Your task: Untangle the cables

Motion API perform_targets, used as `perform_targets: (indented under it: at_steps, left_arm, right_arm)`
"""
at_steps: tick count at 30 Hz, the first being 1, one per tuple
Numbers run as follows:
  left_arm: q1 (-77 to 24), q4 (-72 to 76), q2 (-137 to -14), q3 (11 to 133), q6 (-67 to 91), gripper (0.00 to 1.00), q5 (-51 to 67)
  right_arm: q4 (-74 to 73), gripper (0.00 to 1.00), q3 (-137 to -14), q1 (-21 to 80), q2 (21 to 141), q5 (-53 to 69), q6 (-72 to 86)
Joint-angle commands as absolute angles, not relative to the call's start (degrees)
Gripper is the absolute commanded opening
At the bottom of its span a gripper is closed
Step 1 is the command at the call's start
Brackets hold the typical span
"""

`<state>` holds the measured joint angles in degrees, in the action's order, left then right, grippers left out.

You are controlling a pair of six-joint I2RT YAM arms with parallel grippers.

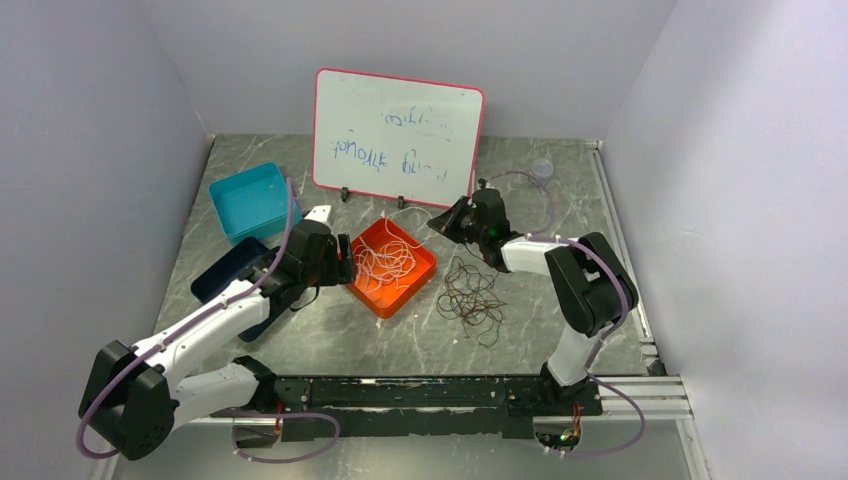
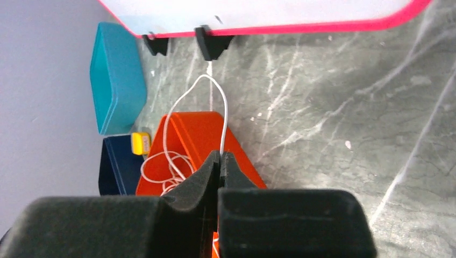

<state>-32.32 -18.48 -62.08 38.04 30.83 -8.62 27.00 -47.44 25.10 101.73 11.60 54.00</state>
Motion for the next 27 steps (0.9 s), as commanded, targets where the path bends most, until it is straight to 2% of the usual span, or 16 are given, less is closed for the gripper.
perform_targets:
  at_steps: [1, 8, 19, 27]
  left_arm:
    - [-31.86, -18.99, -61.3, 38.98, 30.15, 0.7, -8.01]
    - [-31.84, -18.55, -62.0, 39.45, 30.48, 0.7, -7.41]
    - [-31.89, -18.31, -61.84, 39.16, 30.39, 0.69, -7.74]
    - [-31.9, -17.68, -62.13, 38.92, 30.46, 0.68, -7.1]
  right_arm:
    - [28.7, 0.0, -47.54, 25.55, 97.03, 11.23, 47.12]
    - [24.06, 0.0, -50.55, 27.72, 92.41, 12.84, 37.53]
    - [8.03, 0.0, -55.5, 38.59, 90.08, 14.52, 25.2]
    - [-0.08, 0.0, -59.7, 42.89, 95.42, 6.21, 23.37]
